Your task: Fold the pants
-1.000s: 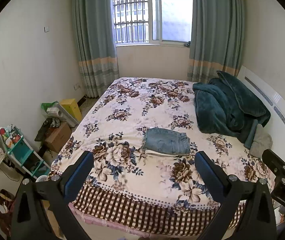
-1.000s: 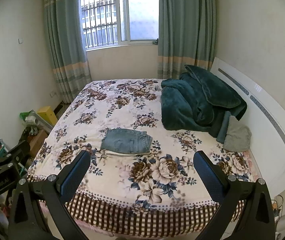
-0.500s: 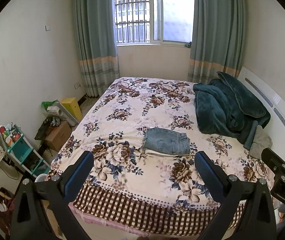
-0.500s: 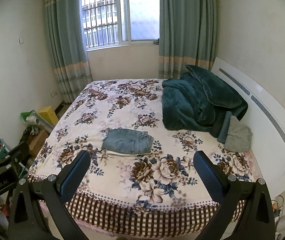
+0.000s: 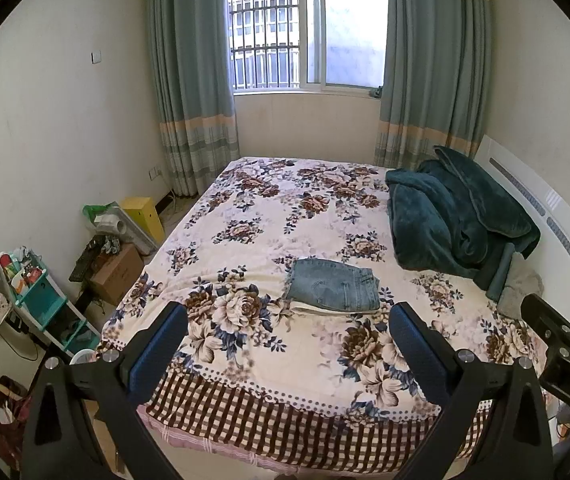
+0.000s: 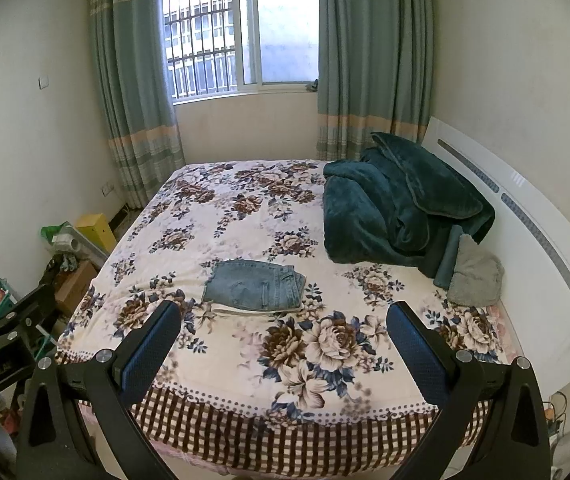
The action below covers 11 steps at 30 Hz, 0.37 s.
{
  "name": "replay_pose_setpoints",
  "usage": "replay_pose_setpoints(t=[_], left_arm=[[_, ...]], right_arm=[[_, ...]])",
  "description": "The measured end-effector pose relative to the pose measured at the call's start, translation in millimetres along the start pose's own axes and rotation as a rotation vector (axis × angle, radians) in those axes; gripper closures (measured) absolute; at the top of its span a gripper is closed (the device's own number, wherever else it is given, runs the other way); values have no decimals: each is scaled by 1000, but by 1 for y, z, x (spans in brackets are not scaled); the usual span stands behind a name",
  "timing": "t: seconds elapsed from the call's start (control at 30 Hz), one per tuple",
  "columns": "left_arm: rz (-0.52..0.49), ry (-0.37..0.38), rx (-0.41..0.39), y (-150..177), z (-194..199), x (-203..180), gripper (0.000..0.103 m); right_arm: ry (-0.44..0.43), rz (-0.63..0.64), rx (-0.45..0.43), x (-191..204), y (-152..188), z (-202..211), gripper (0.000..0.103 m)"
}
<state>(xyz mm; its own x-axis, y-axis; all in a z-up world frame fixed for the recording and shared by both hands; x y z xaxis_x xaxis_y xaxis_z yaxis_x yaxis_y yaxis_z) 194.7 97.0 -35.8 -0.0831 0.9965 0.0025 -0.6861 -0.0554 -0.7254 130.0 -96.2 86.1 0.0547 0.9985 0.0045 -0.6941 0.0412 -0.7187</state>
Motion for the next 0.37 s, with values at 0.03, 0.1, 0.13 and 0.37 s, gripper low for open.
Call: replay_pose_setpoints(t=[0.03,0.1,0.13,0.37], left_arm=[[-1,0,0,0,0,0,0],[0,-1,0,0,0,0,0],[0,-1,-1,0,0,0,0],[-7,-2,-13,-5,2,0,0]], right_arm=[[-1,2,1,-1,1,0,0],[-4,-2,2,-1,1,0,0],[-1,1,2,-1,2,0,0],[-1,-2,-2,-1,2,1,0]])
Point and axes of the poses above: each gripper's, at about its wrist camera, not at the fingertips, and z roughly against the way its jaws point, x to its left, y to its underside, the point moved 7 cm from there along -z, roughly the way its jaws point, and after that the axes turned 3 degrees about -y, right-handed, at the moved point
